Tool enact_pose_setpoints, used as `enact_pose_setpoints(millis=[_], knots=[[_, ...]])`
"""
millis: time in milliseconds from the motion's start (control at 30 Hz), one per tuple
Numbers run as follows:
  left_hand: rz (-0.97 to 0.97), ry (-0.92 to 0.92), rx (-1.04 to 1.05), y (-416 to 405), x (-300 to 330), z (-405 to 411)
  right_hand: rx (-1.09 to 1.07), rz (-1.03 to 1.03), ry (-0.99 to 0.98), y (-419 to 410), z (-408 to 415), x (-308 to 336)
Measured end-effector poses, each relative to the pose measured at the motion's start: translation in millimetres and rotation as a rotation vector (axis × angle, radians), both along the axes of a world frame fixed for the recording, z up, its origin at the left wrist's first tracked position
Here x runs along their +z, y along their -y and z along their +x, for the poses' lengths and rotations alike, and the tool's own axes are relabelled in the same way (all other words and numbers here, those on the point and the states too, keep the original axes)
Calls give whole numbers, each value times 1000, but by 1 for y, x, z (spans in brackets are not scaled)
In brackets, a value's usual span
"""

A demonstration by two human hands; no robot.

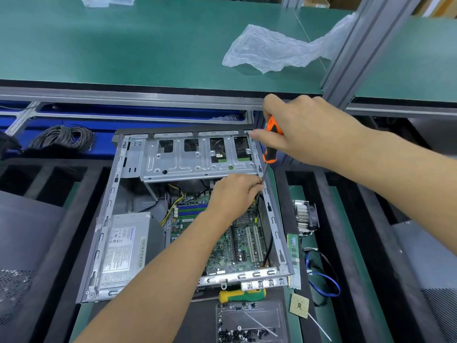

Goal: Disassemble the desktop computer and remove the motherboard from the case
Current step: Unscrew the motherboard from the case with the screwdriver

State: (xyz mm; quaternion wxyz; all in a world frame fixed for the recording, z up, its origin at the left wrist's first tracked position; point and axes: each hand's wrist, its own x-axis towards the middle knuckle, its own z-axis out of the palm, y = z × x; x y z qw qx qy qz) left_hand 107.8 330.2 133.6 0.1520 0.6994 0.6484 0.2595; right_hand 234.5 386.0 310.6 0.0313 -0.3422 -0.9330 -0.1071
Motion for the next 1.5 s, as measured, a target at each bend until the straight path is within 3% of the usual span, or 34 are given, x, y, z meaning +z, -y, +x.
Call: enact_pose_setpoints(millis=[367, 800, 1167, 1333, 1400, 1500], knots=[[-14, 2, 2, 0, -1, -2, -16, -15, 36, 3, -4, 1], [-35, -64, -16, 1, -2, -1, -223, -16, 158, 10, -25, 19], [-48, -25, 44, -1, -3, 0, -118, -254, 279, 2, -28, 27], [-73, 176, 147, 6, -6, -5, -24, -416, 223, -4, -22, 32], [-130, 337, 227, 15, -9, -13, -23, -459, 191, -6, -18, 33], [-371, 687, 377, 28, -18, -30, -106, -478, 179, -7, -14, 31]])
